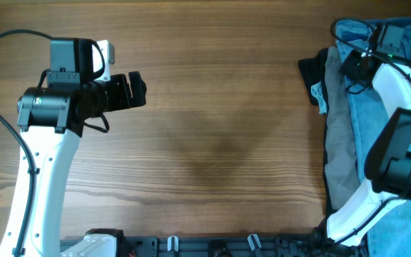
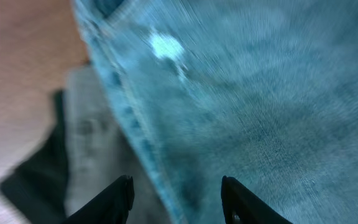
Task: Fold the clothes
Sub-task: 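Reach both grippers to the light blue jeans on the clothes stack and grasp, then pull the jeans leftward with both grippers and lay them flat on the table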
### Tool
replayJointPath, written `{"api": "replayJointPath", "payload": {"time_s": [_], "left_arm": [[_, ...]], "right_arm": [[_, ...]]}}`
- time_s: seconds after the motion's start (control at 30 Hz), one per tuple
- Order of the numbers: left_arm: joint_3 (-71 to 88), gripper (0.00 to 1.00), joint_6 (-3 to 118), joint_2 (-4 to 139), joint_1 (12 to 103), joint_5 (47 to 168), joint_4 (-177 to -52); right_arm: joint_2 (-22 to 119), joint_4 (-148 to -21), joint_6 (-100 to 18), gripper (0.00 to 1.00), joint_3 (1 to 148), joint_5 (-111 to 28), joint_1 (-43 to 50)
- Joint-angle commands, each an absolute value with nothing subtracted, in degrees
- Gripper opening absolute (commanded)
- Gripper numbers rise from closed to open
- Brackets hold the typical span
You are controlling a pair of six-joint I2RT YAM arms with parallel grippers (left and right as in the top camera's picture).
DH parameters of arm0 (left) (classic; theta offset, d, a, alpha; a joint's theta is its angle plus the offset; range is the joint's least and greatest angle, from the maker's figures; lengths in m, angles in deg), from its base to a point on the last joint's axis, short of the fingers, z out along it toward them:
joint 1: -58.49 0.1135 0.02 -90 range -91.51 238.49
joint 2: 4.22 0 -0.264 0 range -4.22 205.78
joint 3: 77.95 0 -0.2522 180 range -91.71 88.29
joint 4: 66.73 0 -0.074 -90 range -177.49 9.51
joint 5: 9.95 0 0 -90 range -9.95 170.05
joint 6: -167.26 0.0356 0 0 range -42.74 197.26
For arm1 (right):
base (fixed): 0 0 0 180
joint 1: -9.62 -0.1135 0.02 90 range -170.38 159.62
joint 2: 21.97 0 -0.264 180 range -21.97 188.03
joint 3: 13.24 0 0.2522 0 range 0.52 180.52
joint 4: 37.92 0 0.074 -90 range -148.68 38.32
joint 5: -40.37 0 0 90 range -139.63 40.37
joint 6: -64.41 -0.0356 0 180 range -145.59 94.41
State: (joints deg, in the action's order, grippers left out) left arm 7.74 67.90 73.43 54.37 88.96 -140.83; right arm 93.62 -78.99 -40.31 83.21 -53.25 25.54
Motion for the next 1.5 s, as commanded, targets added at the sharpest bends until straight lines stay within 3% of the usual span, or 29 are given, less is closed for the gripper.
{"api": "replayJointPath", "payload": {"time_s": [0.0, 0.23, 0.27, 0.33, 0.37, 0.73, 0.8, 0.9, 1.0, 1.13, 1.3, 1.33, 1.37, 1.4, 1.43, 1.47], "left_arm": [[6.6, 1.00, 67.6, 73.5, 54.6, 89.9, -141.0], [6.6, 1.00, 67.6, 73.5, 54.6, 89.9, -141.0], [6.6, 1.00, 67.6, 73.5, 54.6, 89.9, -141.0], [6.6, 1.00, 67.6, 73.5, 54.6, 89.9, -141.0], [6.6, 1.00, 67.6, 73.5, 54.6, 89.9, -141.1], [6.5, 0.99, 67.5, 72.7, 54.9, 87.9, -141.0], [6.1, 0.99, 66.7, 71.7, 55.5, 87.9, -141.0], [4.9, 1.00, 64.9, 69.9, 57.1, 88.0, -140.7], [2.9, 1.00, 64.8, 67.7, 58.9, 88.0, -140.3], [-0.7, 1.00, 64.9, 64.0, 61.8, 87.9, -140.6], [-4.8, 1.00, 68.3, 58.6, 65.2, 86.4, -140.1], [-5.3, 1.00, 68.3, 57.8, 65.7, 85.3, -140.0], [-5.7, 1.00, 68.3, 57.0, 66.2, 84.0, -139.8], [-5.9, 1.00, 68.5, 56.1, 66.6, 83.0, -139.5], [-5.9, 1.00, 69.7, 55.1, 66.9, 82.7, -139.2], [-5.9, 1.00, 70.3, 54.6, 67.1, 82.7, -139.1]], "right_arm": [[95.7, -79.0, -38.9, 0.49, 84.5, -56.0, 25.5], [97.2, -80.6, -38.8, 0.46, 84.4, -55.8, 25.5], [97.2, -80.6, -38.6, 0.27, 84.4, -55.9, 25.5], [97.1, -80.7, -38.0, 0.09, 84.8, -55.9, 25.5], [96.9, -81.0, -38.0, 0.04, 85.3, -55.9, 25.7], [86.8, -84.0, -38.1, 0.04, 95.5, -51.6, 29.7], [84.0, -82.8, -34.4, 0.04, 97.0, -45.3, 29.7], [79.0, -80.9, -25.8, 0.04, 98.7, -25.1, 28.6], [73.0, -81.7, -25.6, 0.04, 100.2, -15.6, 23.7], [65.8, -86.1, -24.1, 0.04, 100.3, -14.8, 9.7], [65.9, -93.5, -25.4, 0.04, 100.2, -17.5, -18.6], [67.3, -94.9, -26.3, 0.07, 100.2, -19.5, -24.1], [69.4, -96.7, -27.2, 0.26, 100.2, -23.7, -30.9], [70.8, -97.7, -27.4, 0.57, 100.2, -27.3, -34.5], [72.5, -98.8, -29.4, 0.73, 100.2, -34.8, -39.1], [73.7, -99.5, -31.9, 0.79, 100.2, -41.7, -41.5]]}}
